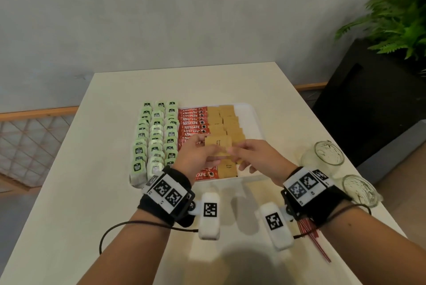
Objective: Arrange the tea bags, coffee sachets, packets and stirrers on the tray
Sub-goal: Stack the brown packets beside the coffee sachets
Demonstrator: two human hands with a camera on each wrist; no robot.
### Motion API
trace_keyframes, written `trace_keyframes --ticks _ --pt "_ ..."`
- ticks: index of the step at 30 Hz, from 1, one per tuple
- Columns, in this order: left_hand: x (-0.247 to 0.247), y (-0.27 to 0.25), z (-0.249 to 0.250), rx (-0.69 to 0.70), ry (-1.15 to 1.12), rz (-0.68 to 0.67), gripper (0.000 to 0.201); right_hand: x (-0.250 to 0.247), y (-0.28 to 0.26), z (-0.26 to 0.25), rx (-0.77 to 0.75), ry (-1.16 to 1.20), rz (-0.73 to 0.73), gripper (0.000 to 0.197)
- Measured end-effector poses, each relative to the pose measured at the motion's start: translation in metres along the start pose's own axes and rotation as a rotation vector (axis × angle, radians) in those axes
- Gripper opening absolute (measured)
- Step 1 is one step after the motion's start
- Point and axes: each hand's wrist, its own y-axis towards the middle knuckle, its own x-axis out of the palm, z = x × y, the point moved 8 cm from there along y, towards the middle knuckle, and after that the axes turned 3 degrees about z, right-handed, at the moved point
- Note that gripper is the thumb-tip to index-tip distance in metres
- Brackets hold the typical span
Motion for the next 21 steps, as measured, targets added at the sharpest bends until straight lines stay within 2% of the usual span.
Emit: trace_keyframes --ticks 2,6,10,13,15,21 --pt "0.012 -0.002 0.002 0.012 0.054 -0.028 0.019 -0.003 0.001 -0.009 -0.042 -0.009 -0.026 0.014" --pt "0.028 -0.003 0.014 0.100 0.178 -0.036 0.012 -0.029 0.008 -0.011 -0.063 0.167 0.085 0.009" --pt "0.031 0.005 0.018 0.273 0.722 -0.027 0.023 -0.051 0.019 0.008 -0.013 0.222 0.169 0.015" --pt "0.027 0.011 0.016 0.331 1.128 0.018 0.031 -0.062 0.027 0.030 0.026 0.076 0.229 0.010" --pt "0.031 0.014 0.010 0.331 1.304 -0.015 0.034 -0.061 0.033 0.042 0.034 -0.050 0.205 0.008" --pt "0.042 0.022 0.000 0.332 1.537 -0.085 0.032 -0.056 0.046 0.053 0.007 -0.212 0.169 0.010"
